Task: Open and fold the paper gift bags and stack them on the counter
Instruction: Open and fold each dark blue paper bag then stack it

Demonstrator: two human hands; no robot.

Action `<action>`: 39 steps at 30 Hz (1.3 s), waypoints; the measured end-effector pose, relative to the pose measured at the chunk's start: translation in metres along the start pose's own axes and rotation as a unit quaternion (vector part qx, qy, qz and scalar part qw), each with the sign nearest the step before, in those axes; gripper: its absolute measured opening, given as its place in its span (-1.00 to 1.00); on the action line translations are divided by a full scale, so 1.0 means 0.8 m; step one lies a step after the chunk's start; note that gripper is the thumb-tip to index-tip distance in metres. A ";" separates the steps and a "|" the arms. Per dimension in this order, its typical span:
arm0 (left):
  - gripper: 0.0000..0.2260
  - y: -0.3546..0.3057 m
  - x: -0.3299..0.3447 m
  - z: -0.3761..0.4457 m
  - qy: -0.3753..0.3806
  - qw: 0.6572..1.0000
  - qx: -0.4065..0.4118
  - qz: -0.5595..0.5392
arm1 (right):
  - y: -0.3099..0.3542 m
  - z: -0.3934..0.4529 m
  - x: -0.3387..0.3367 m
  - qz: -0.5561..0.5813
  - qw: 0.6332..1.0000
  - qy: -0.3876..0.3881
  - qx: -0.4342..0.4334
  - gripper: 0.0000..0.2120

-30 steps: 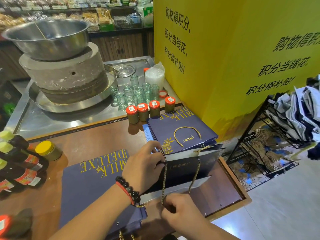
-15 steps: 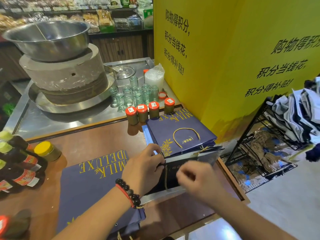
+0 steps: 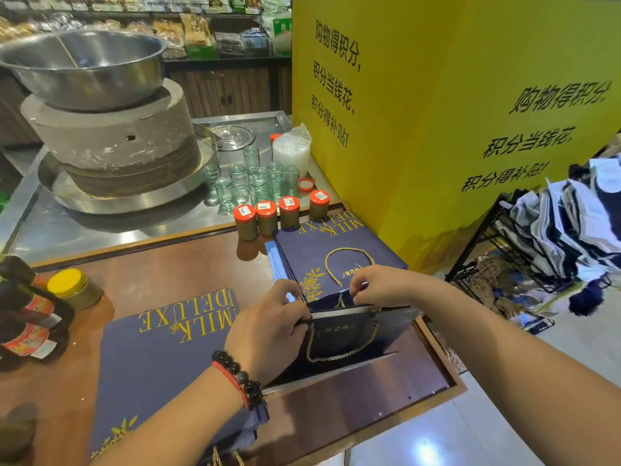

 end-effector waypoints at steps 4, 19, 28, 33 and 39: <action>-0.89 0.000 0.002 -0.003 0.005 1.000 -0.002 -0.011 | -0.004 -0.005 -0.009 0.127 0.990 -0.052 -0.034 -0.89; -0.89 0.001 0.005 -0.005 0.027 0.999 -0.044 -0.001 | -0.067 -0.036 -0.064 0.406 0.885 -0.217 -0.067 -0.79; -0.89 -0.015 0.007 0.000 0.043 0.997 -0.058 -0.012 | -0.077 -0.051 -0.066 0.424 0.860 -0.273 -0.082 -0.82; -0.84 -0.019 0.018 0.013 0.123 0.988 -0.085 0.034 | -0.061 -0.056 -0.047 0.149 0.955 -0.228 -0.117 -0.73; -0.80 -0.029 0.024 0.021 0.145 0.982 -0.094 0.074 | -0.039 -0.059 -0.010 -0.235 0.929 -0.207 -0.199 -0.67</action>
Point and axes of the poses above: each hand's wrist, its own z-axis towards the middle knuckle, its own x-axis out of the palm, y = z × x, the point moved 8 cm from there along z, towards the middle knuckle, and after that the axes turned 7 degrees about y, right-handed, at the moved point
